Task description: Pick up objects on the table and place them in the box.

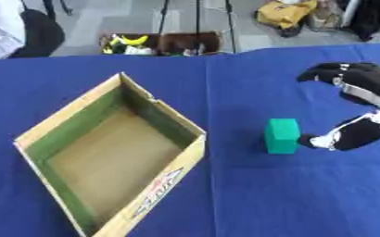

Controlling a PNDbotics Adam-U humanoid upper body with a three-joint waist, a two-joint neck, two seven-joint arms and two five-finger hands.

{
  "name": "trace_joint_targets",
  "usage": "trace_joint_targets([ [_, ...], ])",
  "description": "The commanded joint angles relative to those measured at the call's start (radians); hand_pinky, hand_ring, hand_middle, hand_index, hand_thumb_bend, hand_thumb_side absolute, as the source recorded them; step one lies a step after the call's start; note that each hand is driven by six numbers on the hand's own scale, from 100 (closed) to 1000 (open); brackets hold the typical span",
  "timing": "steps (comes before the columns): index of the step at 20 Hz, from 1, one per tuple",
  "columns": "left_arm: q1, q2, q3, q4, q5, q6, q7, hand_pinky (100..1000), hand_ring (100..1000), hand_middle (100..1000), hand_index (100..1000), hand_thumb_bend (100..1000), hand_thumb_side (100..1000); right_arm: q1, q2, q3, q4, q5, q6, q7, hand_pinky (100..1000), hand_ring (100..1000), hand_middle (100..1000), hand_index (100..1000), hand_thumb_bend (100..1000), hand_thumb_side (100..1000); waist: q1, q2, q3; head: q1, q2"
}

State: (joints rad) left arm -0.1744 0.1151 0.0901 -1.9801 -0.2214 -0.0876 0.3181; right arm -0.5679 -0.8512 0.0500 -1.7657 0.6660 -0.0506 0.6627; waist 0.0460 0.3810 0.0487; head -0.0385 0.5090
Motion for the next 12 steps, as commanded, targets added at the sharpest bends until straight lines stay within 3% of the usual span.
trace_joint_targets([
  [1, 0.000, 0.021, -0.001, -0.020, 0.004, 0.000, -0.004, 228, 392, 552, 812, 184, 921, -0.027, -0.041, 0.007, 0.018, -0.034, -0.002, 0.047, 841, 957, 911, 988, 450, 390, -0.006, -0.024, 0.001, -0.006, 0.003],
  [12, -0.002, 0.021, -0.007, -0.020, 0.008, 0.005, -0.010, 227, 392, 552, 810, 173, 916, -0.099, -0.009, 0.059, 0.115, -0.020, 0.017, 0.110, 831, 959, 912, 984, 506, 373, -0.008, -0.020, 0.007, -0.024, 0.001],
])
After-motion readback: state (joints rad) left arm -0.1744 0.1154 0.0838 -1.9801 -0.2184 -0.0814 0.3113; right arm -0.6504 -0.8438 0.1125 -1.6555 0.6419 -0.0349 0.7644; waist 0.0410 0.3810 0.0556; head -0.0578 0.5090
